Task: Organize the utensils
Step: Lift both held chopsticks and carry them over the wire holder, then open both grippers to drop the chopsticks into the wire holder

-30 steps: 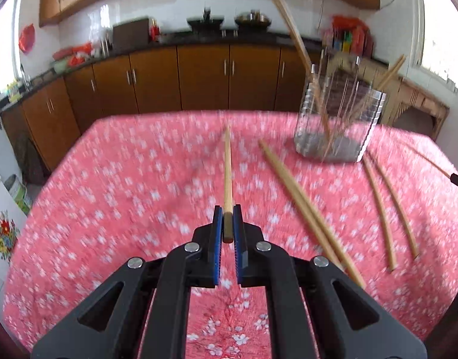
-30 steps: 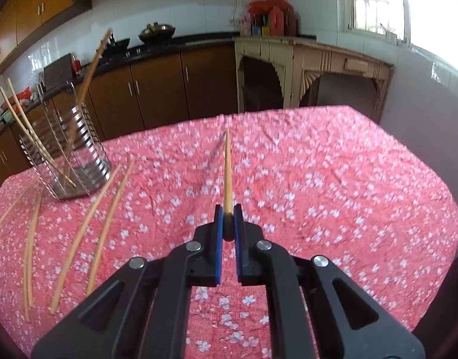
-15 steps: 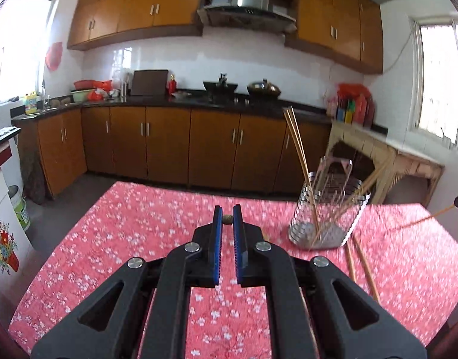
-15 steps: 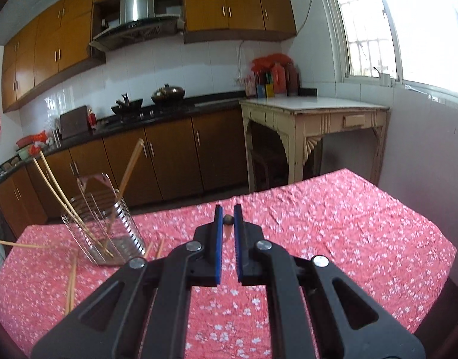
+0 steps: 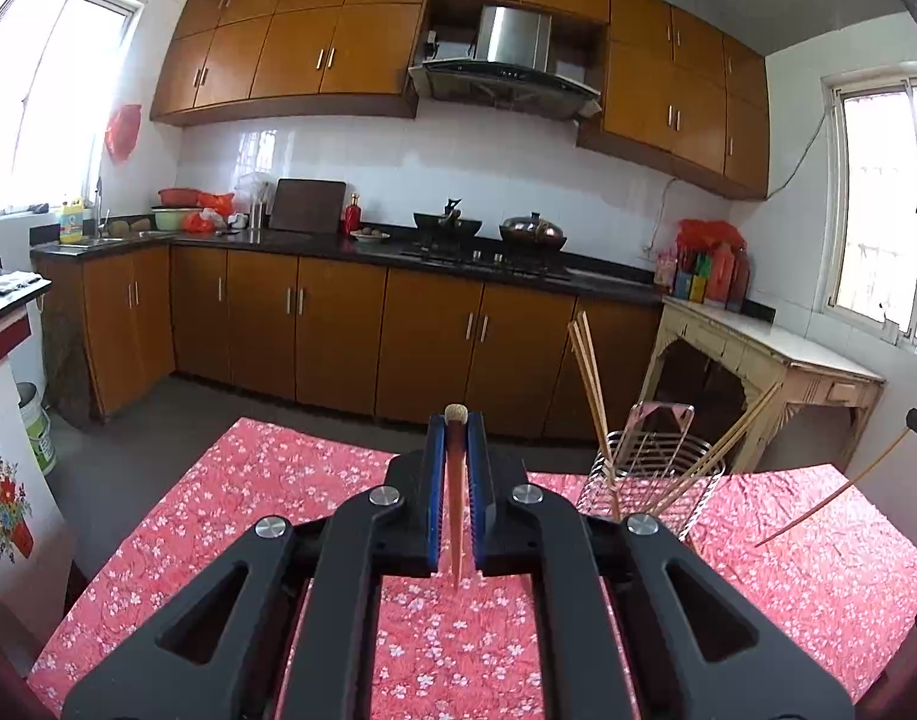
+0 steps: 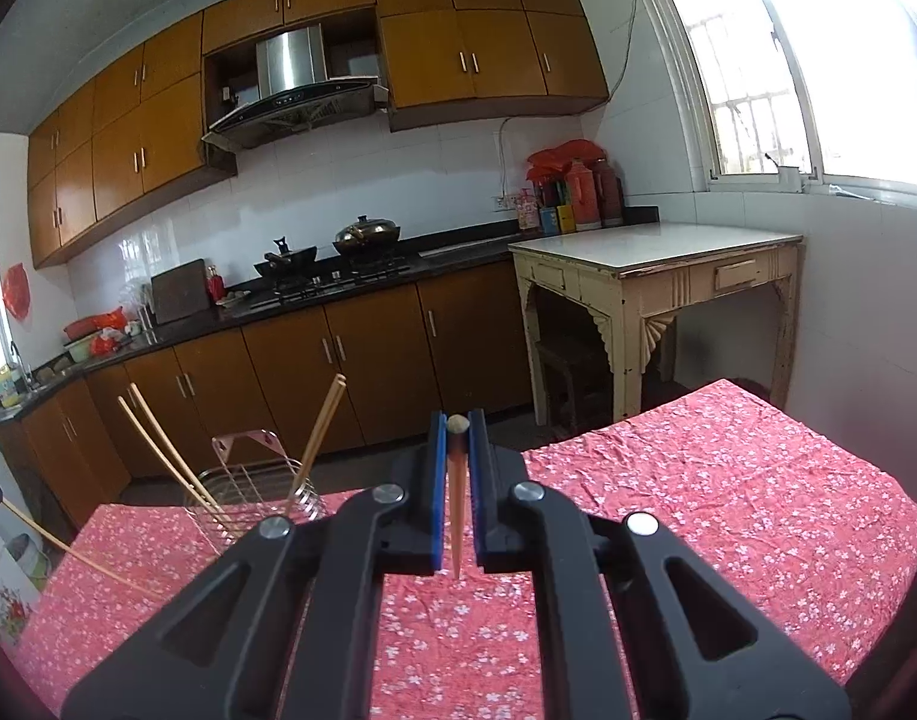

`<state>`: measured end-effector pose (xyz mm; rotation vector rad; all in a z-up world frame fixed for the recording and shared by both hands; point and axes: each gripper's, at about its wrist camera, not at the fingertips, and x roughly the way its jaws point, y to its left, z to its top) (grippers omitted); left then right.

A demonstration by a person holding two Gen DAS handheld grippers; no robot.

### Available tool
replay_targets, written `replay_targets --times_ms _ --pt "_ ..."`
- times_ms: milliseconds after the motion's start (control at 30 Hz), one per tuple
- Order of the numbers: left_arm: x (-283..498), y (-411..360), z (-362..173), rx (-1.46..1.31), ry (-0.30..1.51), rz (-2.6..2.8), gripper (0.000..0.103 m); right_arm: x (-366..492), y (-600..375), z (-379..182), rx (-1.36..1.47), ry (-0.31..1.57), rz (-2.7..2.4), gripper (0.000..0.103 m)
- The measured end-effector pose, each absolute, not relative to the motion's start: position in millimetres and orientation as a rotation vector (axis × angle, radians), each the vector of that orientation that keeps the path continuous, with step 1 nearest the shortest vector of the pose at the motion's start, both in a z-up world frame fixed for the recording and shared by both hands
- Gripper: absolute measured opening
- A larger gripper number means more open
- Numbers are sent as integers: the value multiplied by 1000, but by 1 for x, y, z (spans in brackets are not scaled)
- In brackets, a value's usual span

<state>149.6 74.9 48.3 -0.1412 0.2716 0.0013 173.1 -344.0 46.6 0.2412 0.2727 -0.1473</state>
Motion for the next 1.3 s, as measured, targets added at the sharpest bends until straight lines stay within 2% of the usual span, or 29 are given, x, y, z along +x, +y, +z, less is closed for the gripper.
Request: replay_targets --times_ms 433,833,1000,1300 --pt "139 62 68 -156 228 -58 7 150 -339 77 294 234 -31 8" --pt "145 32 131 -184 131 -151 7 147 -315 141 332 139 113 8" --pt "167 11 155 -199 89 -159 7 177 -299 158 324 134 124 8" --pt "218 -25 157 -201 54 -109 7 250 -281 138 297 249 135 8"
